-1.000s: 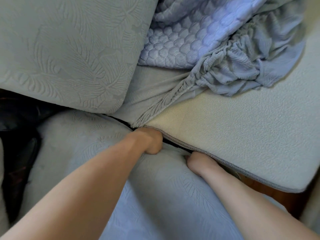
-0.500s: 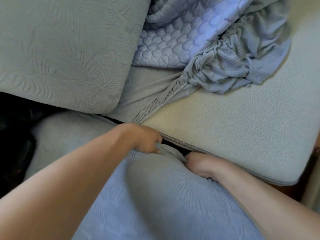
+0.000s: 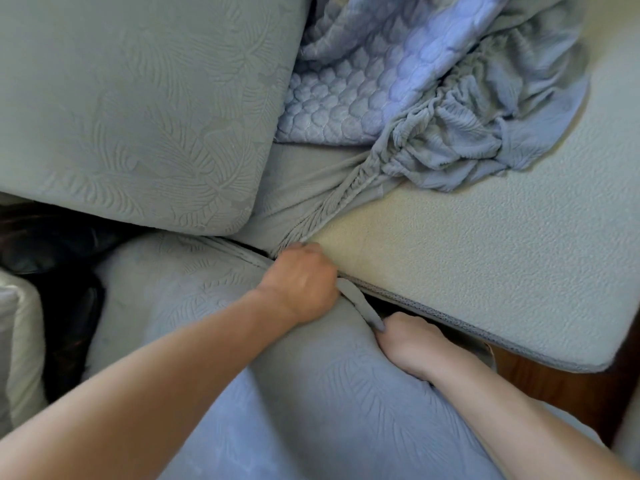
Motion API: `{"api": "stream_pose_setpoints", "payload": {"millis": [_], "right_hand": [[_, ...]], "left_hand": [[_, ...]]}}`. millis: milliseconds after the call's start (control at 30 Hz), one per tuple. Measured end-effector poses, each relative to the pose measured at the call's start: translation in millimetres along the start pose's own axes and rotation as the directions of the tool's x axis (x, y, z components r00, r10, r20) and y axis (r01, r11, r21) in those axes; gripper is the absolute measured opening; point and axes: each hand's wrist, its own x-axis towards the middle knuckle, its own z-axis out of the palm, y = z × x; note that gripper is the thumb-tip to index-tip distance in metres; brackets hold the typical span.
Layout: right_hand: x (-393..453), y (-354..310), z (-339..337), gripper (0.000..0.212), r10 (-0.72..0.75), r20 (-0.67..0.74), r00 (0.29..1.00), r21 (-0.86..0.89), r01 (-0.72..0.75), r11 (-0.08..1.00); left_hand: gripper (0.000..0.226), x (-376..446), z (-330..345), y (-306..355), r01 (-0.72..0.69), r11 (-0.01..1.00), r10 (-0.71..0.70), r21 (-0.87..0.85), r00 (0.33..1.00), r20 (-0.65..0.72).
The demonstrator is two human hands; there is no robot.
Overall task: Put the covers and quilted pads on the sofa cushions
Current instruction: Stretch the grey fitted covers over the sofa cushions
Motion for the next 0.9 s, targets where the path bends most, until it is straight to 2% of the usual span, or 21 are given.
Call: {"api": "stream_pose_setpoints", "payload": {"millis": [67,100,200,267,300,367,467,500,533,600,667,800,900], "right_hand": [[-1.6,0.7,-0.7,0.046,-0.028,-0.041,0.999,0.003,0.028,1.0],[-2.6,0.8,-1.2,0.05,-0.041,-0.064,0.997,0.011,0.041,0.999],[-7.8,-0.4,-3.5,0.053,-0.06,-0.096,0.994,0.014,0.061,0.998],[-11.2,-1.7,-5.6,0.053,-0.063,-0.111,0.992,0.003,0.063,0.998],[-12.3,-1.9,-6.3,0.054,-0.061,-0.115,0.992,0.001,0.061,0.998],[-12.6,-1.6,-6.7,0.055,-0.067,-0.117,0.991,-0.017,0.065,0.998],[-8.8,-0.7,-7.4,0.055,-0.063,-0.1,0.993,-0.032,0.06,0.998],[-7.4,-0.6,-7.3,0.056,-0.056,-0.092,0.994,-0.029,0.053,0.998],[-6.5,-0.3,-7.1,0.056,-0.047,-0.087,0.995,-0.025,0.045,0.999],[-6.6,0.4,-7.1,0.057,-0.048,-0.081,0.996,-0.026,0.046,0.999],[-6.9,1.3,-6.9,0.056,-0.062,-0.078,0.995,-0.018,0.061,0.998],[-5.9,-0.3,-6.8,0.057,-0.026,-0.07,0.997,-0.004,0.026,1.0],[-4.0,0.4,-6.8,0.056,-0.024,-0.072,0.997,-0.003,0.024,1.0]], "left_hand": [[0.032,-5.7,-1.8,-20.4,-0.055,0.977,0.075,-0.208,0.993,0.091],[0.036,-7.3,-4.9,-29.4,-0.03,0.958,0.082,-0.286,0.982,0.17],[0.058,-12.3,-20.6,-45.5,0.175,0.859,0.037,-0.482,0.916,0.398],[0.05,-10.0,-31.2,-55.4,0.331,0.757,-0.043,-0.563,0.886,0.462],[0.039,-5.9,-35.1,-58.9,0.344,0.774,-0.059,-0.532,0.875,0.48],[0.023,8.4,-42.6,-60.1,0.287,0.886,-0.034,-0.364,0.823,0.567],[0.038,24.4,-52.2,-53.9,0.142,0.986,-0.027,-0.088,0.655,0.755],[0.037,26.4,-52.8,-54.9,0.058,0.998,-0.051,0.019,0.63,0.775],[0.032,26.3,-53.6,-55.5,-0.04,0.99,-0.083,0.139,0.628,0.774],[0.026,21.7,-57.8,-52.9,-0.145,0.927,-0.186,0.345,0.623,0.76],[0.028,20.3,-59.8,-48.2,-0.175,0.901,-0.203,0.397,0.638,0.743],[0.029,24.5,-45.1,-53.1,-0.053,0.89,-0.216,0.452,0.824,0.523],[0.028,17.1,-24.0,-68.4,0.082,0.904,-0.28,0.419,0.854,0.439]]}}
